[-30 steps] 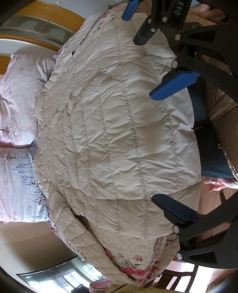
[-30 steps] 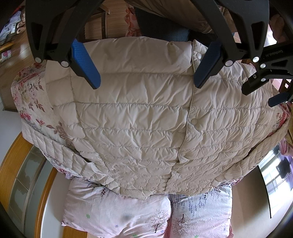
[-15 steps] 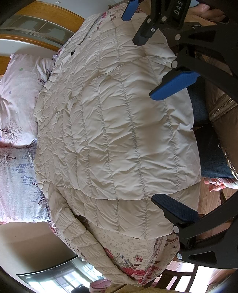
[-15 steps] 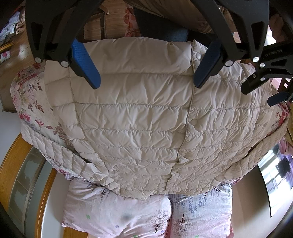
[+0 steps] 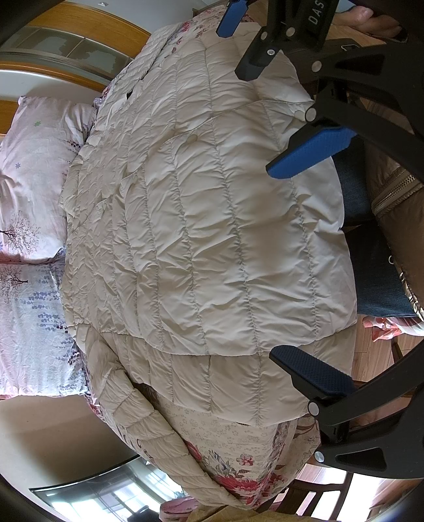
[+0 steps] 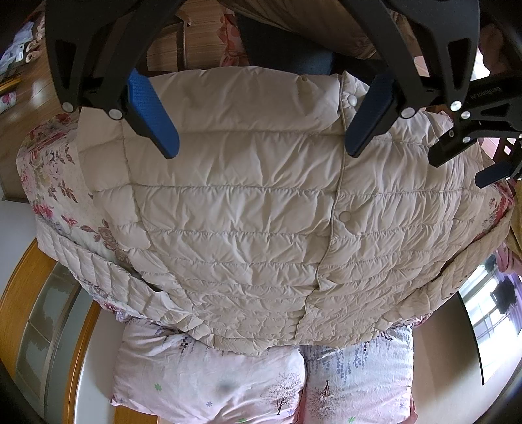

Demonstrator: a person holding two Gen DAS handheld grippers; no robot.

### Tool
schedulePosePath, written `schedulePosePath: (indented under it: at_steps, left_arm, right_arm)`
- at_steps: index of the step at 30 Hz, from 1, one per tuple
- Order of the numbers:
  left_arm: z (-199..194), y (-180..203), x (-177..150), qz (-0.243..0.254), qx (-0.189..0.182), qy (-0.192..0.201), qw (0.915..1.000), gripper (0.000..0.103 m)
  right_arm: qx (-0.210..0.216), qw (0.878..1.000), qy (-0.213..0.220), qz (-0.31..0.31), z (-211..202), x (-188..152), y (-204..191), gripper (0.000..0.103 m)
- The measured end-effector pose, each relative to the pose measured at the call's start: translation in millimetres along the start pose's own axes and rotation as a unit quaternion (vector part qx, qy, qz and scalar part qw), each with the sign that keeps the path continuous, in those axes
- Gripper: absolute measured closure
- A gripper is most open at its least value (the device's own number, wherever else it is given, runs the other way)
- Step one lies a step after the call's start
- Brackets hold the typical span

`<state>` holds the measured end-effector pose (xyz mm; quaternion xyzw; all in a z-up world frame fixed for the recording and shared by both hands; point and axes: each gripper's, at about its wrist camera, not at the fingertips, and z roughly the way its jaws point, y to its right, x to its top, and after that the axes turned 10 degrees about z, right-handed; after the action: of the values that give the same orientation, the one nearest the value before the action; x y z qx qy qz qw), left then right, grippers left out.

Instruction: Fold large clothes

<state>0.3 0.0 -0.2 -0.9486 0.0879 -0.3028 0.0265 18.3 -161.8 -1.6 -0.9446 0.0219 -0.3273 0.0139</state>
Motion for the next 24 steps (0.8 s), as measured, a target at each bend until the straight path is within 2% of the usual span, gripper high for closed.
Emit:
schedulePosePath:
  at_steps: [15, 24]
  left_arm:
    - [0, 0, 0, 0.002, 0.001, 0.003, 1.0000, 0.001]
    - [1, -4, 9, 0.005, 0.011, 0.016, 0.9998, 0.001]
  right_arm:
    - [0.009, 1.000, 0.000, 0.006, -1, 0, 1, 0.002]
    - [0.051, 0.998, -0.010, 0.037, 10, 15, 12, 0.002]
